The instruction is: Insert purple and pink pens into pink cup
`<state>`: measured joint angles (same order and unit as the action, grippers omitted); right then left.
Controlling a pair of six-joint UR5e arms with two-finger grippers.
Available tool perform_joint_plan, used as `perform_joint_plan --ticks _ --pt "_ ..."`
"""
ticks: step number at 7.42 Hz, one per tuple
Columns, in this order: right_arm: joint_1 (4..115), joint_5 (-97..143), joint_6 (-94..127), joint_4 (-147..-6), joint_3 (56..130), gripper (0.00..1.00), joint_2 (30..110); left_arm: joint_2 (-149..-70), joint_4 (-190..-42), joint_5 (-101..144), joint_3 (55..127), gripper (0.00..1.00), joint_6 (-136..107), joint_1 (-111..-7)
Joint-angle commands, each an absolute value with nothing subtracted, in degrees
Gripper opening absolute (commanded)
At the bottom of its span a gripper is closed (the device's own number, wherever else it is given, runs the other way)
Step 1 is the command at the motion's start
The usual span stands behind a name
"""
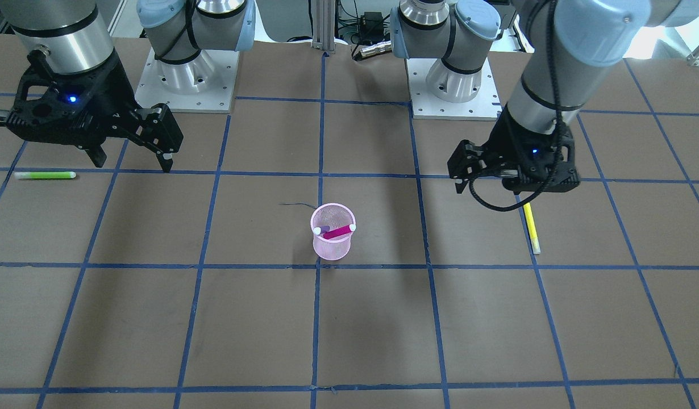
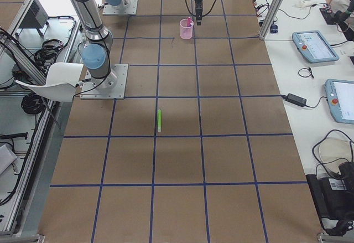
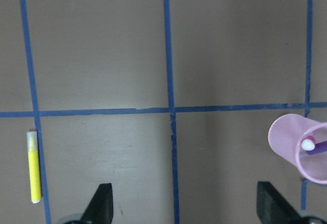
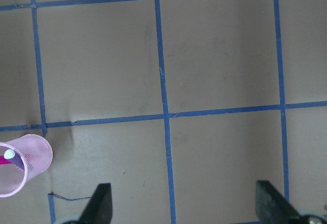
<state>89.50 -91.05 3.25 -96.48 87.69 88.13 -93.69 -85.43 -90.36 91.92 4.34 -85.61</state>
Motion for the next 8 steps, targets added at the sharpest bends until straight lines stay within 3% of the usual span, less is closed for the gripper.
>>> perform_joint_plan --ticks 1,8 --pt "89.6 -91.8 3.4 -91.4 84.3 1.0 87.2 -89.1 -92.4 -91.5 93.2 1.0 5.3 -83.8" --pt "90.2 -91.1 3.6 -89.9 84.2 1.0 87.0 -85.3 -92.2 -91.3 96.9 1.0 1.8 -87.5"
